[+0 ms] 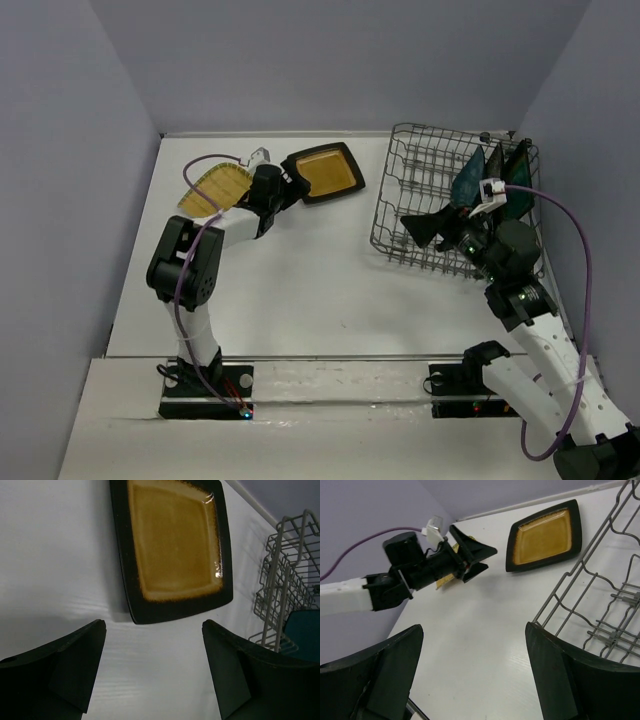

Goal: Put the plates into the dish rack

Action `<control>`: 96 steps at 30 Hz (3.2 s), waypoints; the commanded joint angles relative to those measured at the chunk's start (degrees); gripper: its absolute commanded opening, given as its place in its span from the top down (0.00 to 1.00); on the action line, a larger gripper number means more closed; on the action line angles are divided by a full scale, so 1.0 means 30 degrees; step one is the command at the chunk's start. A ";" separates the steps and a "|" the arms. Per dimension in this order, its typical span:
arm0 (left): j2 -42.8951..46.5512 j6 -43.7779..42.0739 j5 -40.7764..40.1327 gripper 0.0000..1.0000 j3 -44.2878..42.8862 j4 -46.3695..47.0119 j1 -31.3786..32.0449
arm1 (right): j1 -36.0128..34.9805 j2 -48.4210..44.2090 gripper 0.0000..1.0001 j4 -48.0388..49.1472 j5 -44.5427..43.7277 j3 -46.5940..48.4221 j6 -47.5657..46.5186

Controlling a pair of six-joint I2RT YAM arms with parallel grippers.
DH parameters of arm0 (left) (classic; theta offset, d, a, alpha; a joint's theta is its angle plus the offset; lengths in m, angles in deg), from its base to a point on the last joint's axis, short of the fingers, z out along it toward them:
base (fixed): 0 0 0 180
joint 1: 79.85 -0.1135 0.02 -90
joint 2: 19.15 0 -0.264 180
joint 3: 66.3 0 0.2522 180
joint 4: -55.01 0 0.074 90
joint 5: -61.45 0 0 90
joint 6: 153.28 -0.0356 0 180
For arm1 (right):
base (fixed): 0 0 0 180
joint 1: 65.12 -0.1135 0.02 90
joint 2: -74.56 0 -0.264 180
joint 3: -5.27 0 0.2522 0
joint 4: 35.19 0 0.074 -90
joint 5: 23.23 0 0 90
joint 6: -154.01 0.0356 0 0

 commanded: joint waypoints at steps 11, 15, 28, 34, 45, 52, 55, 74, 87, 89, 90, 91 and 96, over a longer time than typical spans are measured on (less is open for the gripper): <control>-0.6984 -0.0418 0.0210 0.13 -0.6358 0.0583 -0.0968 | -0.0123 -0.0521 0.13 0.2028 0.1608 -0.0818 0.0163; -0.7779 0.0460 0.0358 0.17 -0.6801 0.1050 -0.0998 | -0.0123 -0.0316 0.14 0.2379 0.1403 -0.1141 0.0164; -0.9362 0.2776 0.2320 0.80 -0.6773 0.3950 -0.1349 | -0.0123 0.0974 0.15 0.3054 0.1520 -0.0907 0.0164; -0.8105 0.2950 0.2495 0.94 -0.4872 0.5004 -0.1525 | -0.0123 0.1207 0.16 0.2995 0.1373 -0.0966 0.0193; -0.0432 0.3655 0.1649 0.94 0.3237 1.0365 -0.1233 | -0.0502 0.2816 0.16 0.3024 0.2484 -0.0498 0.0164; 0.3788 0.4152 0.1297 0.94 0.6467 1.1450 -0.1262 | -0.0912 0.4048 0.14 0.3229 0.3248 0.0001 0.0280; 0.5720 0.4359 0.1559 0.94 0.7464 1.1539 -0.1349 | -0.0914 0.4313 0.14 0.3317 0.3365 0.0089 0.0426; 1.8290 0.4681 0.6185 0.94 1.0308 0.6329 -0.1320 | -0.1265 0.8532 0.08 0.5979 0.5822 0.2346 0.1800; 2.0522 0.6205 0.8794 0.94 1.0015 0.6763 -0.0735 | -0.2289 0.9732 0.08 1.1281 0.7934 0.0002 0.4791; 2.0345 0.6146 0.9262 0.94 0.9898 0.6764 -0.0355 | -0.2642 1.0055 0.11 1.1636 0.8053 0.0059 0.4909; 2.0113 0.6088 0.9380 0.94 0.9811 0.6764 -0.0208 | -0.2903 1.0085 0.13 1.1957 0.8140 0.0031 0.4997; 1.9937 0.5855 0.9787 0.94 0.9694 0.6706 -0.0033 | -0.2906 1.0143 0.17 1.2627 0.8431 0.0001 0.5288; 1.9554 0.5326 1.0231 0.94 0.9692 0.6179 0.0203 | -0.3082 1.0290 0.46 1.4242 0.9370 -0.0057 0.6197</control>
